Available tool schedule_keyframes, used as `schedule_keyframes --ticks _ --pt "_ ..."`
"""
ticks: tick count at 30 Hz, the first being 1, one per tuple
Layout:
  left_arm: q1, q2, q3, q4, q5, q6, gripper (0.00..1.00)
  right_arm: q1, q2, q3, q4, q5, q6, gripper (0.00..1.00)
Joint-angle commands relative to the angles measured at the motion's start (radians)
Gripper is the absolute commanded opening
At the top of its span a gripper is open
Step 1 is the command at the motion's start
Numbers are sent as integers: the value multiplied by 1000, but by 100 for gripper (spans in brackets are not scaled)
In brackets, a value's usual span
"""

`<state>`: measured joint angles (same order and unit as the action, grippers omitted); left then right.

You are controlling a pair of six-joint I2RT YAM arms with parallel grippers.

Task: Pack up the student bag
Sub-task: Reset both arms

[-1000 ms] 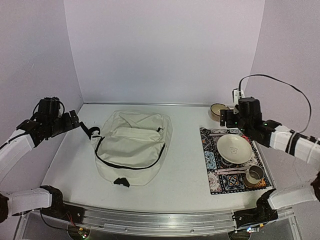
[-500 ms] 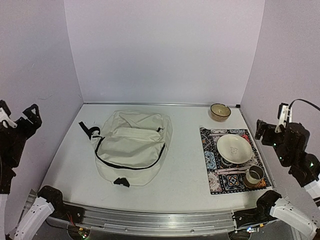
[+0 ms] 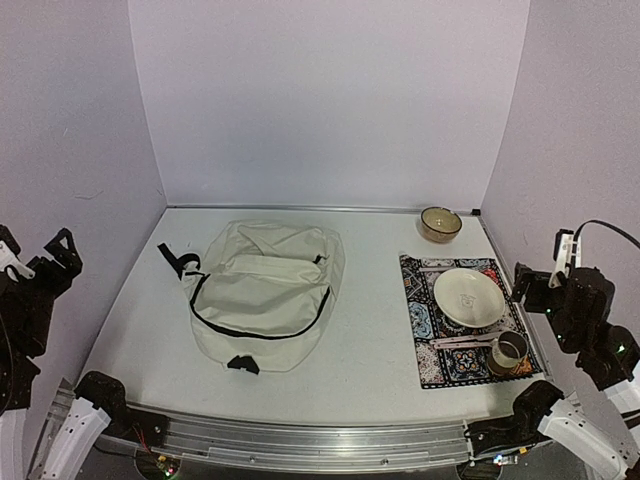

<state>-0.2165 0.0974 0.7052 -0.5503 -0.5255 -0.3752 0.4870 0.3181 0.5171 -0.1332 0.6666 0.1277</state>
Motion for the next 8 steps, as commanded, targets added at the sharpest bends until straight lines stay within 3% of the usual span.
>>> schedule_keyframes --ticks 1,8 --pt "2 52 0 15 5 34 99 -1 12 1 17 22 2 98" --pt "2 75 1 14 36 42 99 -1 2 5 15 26 -6 98"
